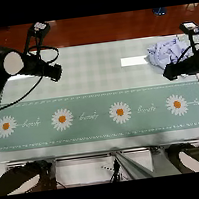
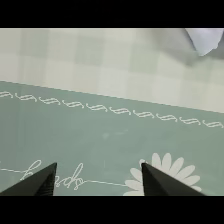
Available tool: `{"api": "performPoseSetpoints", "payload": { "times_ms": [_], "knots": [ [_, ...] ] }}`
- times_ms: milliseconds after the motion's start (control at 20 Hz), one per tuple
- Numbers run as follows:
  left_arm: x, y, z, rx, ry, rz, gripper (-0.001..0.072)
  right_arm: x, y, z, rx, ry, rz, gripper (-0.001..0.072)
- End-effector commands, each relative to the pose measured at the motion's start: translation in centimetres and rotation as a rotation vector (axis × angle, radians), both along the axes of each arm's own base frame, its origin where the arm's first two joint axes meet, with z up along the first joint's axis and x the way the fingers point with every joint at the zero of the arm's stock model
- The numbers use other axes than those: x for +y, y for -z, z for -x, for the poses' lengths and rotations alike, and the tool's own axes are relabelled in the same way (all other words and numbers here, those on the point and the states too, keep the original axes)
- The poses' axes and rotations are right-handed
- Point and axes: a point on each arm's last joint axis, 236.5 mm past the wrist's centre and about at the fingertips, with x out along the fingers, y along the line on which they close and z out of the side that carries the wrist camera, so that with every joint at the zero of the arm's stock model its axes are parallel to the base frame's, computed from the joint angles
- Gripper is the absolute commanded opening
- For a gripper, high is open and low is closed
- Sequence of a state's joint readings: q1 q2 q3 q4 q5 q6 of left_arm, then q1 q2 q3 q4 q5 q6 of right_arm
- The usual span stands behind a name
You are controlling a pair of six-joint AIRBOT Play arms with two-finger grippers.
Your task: Fold the shirts.
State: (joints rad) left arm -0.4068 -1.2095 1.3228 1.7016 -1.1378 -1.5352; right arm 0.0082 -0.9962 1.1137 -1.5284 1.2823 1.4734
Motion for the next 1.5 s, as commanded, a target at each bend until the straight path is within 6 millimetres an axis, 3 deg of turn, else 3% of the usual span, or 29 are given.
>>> {"api": "performPoseSetpoints", "payload": {
  "times_ms": [0,250,400,600,750,850,900,950,1100,1250,1450],
  "knots": [
    [0.0,0.0,0.0,0.0,0.001,0.0,0.071,0.0,0.0,0.0,0.0,0.0,-0.001,0.0589],
    [0.0,0.0,0.0,0.0,0.001,0.0,0.0711,0.1,-0.2,-0.4,-0.017,0.001,-0.003,0.0589],
    [-0.4,-0.3,-0.7,-0.032,0.005,0.013,0.071,0.1,-1.8,-3.3,-0.16,0.007,-0.007,0.0589],
    [-0.9,-0.4,-2.0,-0.071,0.011,0.028,0.071,-0.3,-3.4,-5.7,-0.281,0.006,0.013,0.0577],
    [-1.0,-0.1,-2.3,-0.073,0.012,0.027,0.071,-5.2,-8.6,-11.4,-0.603,0.124,0.181,0.057],
    [-1.0,0.0,-2.3,-0.071,0.011,0.027,0.071,-8.0,-11.0,-14.6,-0.783,0.22,0.181,0.057],
    [-0.9,0.1,-2.1,-0.063,0.01,0.024,0.071,-9.3,-10.6,-15.7,-0.812,0.266,0.147,0.057],
    [-0.9,0.3,-1.9,-0.05,0.01,0.019,0.071,-11.1,-8.7,-16.4,-0.781,0.337,0.116,0.057],
    [-0.4,1.0,-1.0,-0.002,0.003,-0.001,0.0709,-15.5,-1.4,-17.7,-0.626,0.492,0.06,0.0581],
    [0.2,1.6,0.1,0.052,-0.005,-0.022,0.071,-17.1,4.1,-18.9,-0.546,0.597,-0.043,0.0581],
    [0.4,2.1,0.8,0.087,-0.01,-0.035,0.0709,-16.8,9.8,-20.2,-0.491,0.661,-0.139,0.058]
  ]
}}
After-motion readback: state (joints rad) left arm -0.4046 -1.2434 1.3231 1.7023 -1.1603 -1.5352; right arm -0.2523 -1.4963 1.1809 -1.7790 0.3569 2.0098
